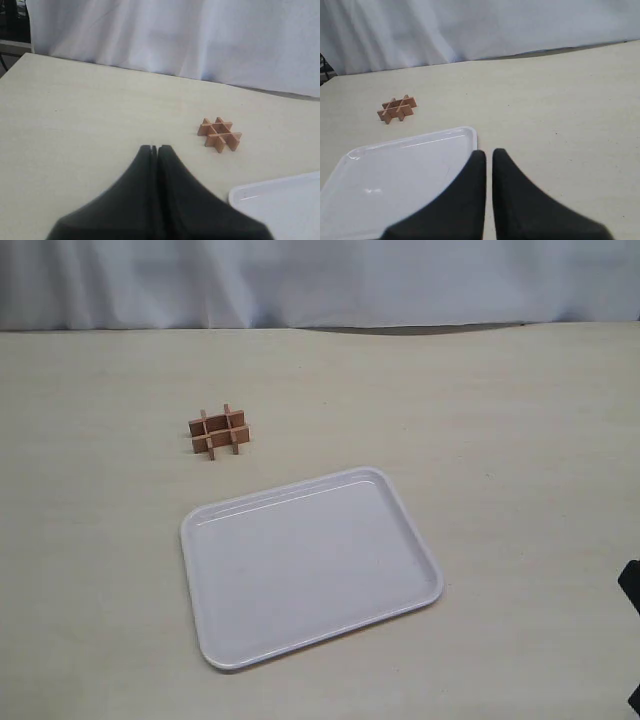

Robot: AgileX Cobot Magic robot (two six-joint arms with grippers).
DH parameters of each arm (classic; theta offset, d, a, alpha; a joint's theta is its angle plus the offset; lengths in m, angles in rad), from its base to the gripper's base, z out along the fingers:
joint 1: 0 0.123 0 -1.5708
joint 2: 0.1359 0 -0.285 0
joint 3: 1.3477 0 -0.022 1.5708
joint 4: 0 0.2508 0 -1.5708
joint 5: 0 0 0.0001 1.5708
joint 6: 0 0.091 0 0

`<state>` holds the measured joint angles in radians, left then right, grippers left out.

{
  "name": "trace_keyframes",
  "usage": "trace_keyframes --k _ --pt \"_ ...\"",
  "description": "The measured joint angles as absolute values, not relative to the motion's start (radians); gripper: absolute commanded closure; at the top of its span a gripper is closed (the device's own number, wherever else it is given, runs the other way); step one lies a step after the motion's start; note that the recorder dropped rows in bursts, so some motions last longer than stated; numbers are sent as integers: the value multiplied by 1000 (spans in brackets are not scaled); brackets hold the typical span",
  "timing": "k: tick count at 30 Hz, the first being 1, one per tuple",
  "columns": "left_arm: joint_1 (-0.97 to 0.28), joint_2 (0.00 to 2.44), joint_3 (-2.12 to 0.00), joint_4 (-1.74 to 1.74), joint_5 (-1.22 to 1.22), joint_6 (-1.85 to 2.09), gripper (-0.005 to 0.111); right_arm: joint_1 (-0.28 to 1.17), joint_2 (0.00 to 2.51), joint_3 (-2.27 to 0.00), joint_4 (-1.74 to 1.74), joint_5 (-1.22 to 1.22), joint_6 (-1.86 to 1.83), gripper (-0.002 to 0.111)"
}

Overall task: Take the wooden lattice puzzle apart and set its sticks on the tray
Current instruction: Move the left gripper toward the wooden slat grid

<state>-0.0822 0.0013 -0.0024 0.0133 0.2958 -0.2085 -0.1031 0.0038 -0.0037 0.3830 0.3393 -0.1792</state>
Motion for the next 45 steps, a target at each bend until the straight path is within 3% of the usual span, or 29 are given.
trace_keyframes --k 14,26,33,38,40,45 --pt "-82 1 -2 13 272 -208 107 -103 4 -4 383 339 -179 104" --pt "-82 1 -2 13 -468 -218 107 -103 4 -4 383 339 -179 104" --pt "-82 0 -2 94 -862 -649 107 -103 4 -4 383 339 -179 104" --pt "-82 2 -60 171 -845 -664 107 -103 4 -4 383 339 -179 104" --pt "-82 84 -141 171 -802 -530 107 -103 4 -4 383 339 -179 104" --pt "-82 657 -225 176 -934 -421 107 -103 4 -4 383 339 -179 104"
